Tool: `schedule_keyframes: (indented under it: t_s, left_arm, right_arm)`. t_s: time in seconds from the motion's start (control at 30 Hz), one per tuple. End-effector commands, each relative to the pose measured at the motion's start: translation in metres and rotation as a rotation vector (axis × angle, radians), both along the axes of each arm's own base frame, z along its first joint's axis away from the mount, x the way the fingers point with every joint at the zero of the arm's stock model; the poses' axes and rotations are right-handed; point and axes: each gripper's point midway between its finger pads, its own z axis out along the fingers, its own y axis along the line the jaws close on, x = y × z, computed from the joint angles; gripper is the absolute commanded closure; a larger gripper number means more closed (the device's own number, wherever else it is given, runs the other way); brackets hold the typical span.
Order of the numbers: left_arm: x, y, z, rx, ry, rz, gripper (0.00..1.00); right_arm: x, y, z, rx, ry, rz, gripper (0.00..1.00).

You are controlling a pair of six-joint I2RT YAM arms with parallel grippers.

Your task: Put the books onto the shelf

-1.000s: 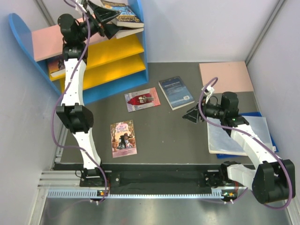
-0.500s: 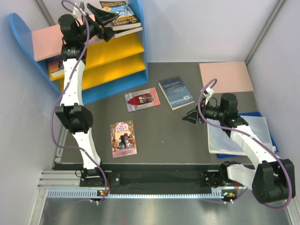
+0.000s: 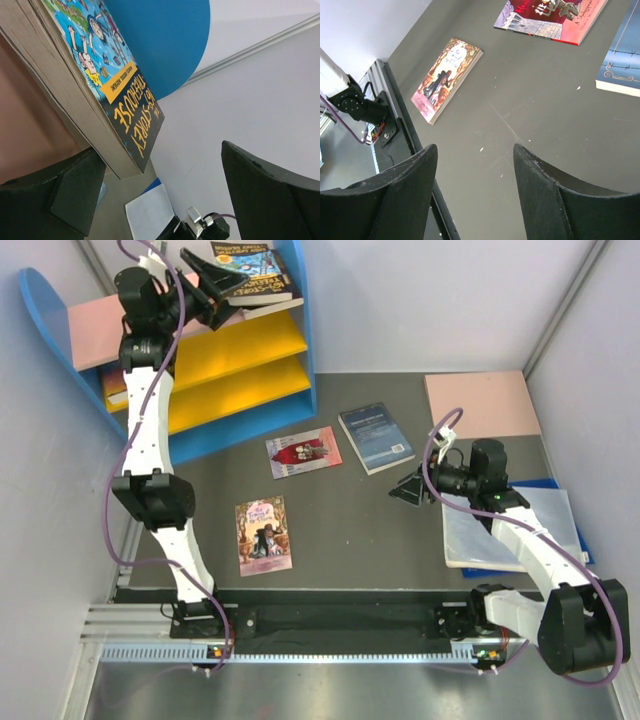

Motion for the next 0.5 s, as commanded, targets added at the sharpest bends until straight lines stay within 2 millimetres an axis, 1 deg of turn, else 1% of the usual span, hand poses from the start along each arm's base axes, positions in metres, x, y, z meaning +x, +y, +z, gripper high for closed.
schedule_keyframes:
  t_s: [0.0, 0.07, 0.1, 0.17, 0.23, 0.33, 0.37, 0.4, 0.43, 0.47]
  left_arm:
    - [-0.027, -0.002, 0.016, 0.068, -0.041, -0.027, 0.01]
    - [-0.027, 0.001, 0.008, 0.105, -0.030, -0.009, 0.01]
    - [-0.027, 0.002, -0.001, 0.116, 0.010, 0.002, 0.01]
    - [-0.027, 0.008, -0.004, 0.150, 0.011, 0.039, 0.01]
    - [-0.027, 0.011, -0.013, 0.171, 0.042, 0.064, 0.01]
    - [-0.027, 0.020, -0.016, 0.215, 0.040, 0.130, 0.01]
    - [-0.027, 0.026, -0.015, 0.235, 0.034, 0.171, 0.01]
    - [-0.028, 0.027, -0.016, 0.244, 0.035, 0.185, 0.01]
    - [-0.033, 0.030, -0.009, 0.253, 0.018, 0.201, 0.01]
    - [-0.034, 0.032, -0.012, 0.269, 0.017, 0.216, 0.01]
  right_arm:
    - [-0.003, 0.003, 0.012, 0.014, -0.066, 0.028, 0.38]
    - [-0.003, 0.003, 0.013, 0.015, -0.068, 0.026, 0.38]
    - [-0.003, 0.003, 0.014, 0.016, -0.070, 0.025, 0.38]
    - [-0.003, 0.003, 0.014, 0.016, -0.070, 0.025, 0.38]
    - [-0.003, 0.003, 0.016, 0.017, -0.070, 0.026, 0.38]
    - [-0.003, 0.003, 0.016, 0.018, -0.072, 0.025, 0.38]
    - [-0.003, 0.003, 0.016, 0.017, -0.070, 0.024, 0.38]
    - [-0.003, 0.003, 0.015, 0.017, -0.070, 0.024, 0.38]
    - [-0.004, 0.003, 0.016, 0.018, -0.072, 0.024, 0.38]
    - [-0.004, 0.003, 0.015, 0.017, -0.070, 0.025, 0.38]
